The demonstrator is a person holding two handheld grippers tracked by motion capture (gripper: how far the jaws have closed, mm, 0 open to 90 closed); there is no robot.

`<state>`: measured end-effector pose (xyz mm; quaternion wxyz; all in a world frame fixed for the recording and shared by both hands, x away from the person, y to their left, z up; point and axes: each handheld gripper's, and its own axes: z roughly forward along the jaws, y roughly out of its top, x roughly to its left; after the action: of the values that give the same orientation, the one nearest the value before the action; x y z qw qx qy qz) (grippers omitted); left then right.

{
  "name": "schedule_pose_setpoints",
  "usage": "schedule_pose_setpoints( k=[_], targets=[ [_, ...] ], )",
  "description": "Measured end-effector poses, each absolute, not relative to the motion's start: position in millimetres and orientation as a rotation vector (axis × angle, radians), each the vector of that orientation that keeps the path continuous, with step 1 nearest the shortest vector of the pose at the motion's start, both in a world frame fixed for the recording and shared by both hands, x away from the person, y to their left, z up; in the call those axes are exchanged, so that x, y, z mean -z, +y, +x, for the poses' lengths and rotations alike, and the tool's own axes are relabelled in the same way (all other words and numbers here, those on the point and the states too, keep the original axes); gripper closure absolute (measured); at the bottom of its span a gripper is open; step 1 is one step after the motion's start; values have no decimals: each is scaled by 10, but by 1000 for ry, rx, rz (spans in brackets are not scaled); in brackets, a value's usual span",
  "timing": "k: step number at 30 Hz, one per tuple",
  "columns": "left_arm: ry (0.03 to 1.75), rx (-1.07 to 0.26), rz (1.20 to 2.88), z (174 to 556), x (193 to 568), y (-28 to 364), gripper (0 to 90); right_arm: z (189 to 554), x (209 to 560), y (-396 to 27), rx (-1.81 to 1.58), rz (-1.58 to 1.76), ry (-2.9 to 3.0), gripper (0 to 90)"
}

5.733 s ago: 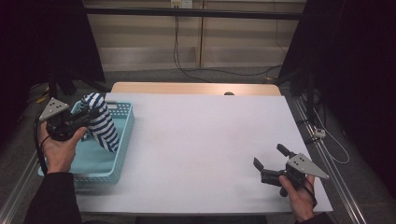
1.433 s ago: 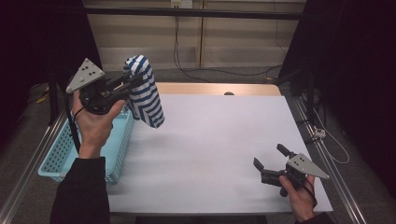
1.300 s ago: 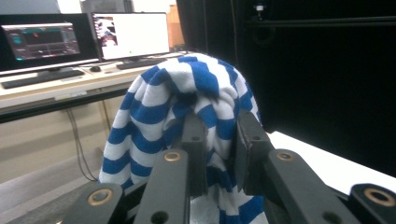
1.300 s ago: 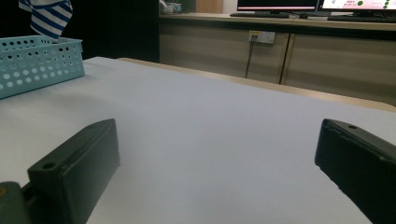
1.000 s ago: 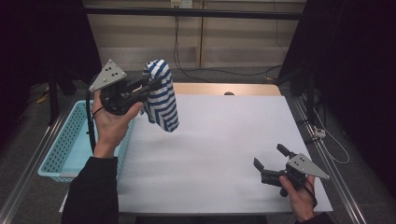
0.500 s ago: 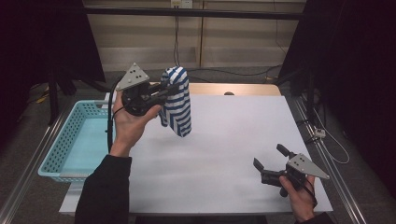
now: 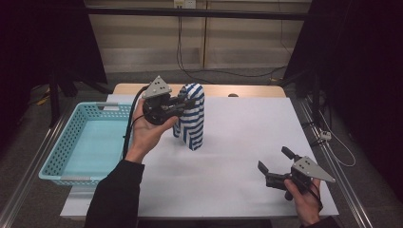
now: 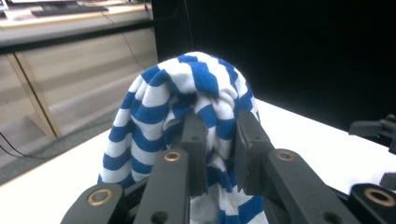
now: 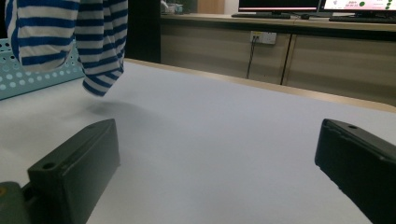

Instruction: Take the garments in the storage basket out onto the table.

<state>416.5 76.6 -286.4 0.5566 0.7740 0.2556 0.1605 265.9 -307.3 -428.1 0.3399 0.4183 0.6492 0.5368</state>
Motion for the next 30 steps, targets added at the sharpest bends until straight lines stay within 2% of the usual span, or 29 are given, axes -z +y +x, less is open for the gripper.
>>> schedule_pose_setpoints(
  k=[14,18,30],
  targets=[
    [662,-337,1920,4244,3208,669,767,2672,4286,-3067,-1399,1081,1696,0],
    [643,-369,1992,4229,3272,584,767,2667,4284,-3072,-1396,1087,1695,0],
    [671,-291,2108,4265,3623,397,767,2666,4282,-3061,-1398,1079,1701,0]
  ],
)
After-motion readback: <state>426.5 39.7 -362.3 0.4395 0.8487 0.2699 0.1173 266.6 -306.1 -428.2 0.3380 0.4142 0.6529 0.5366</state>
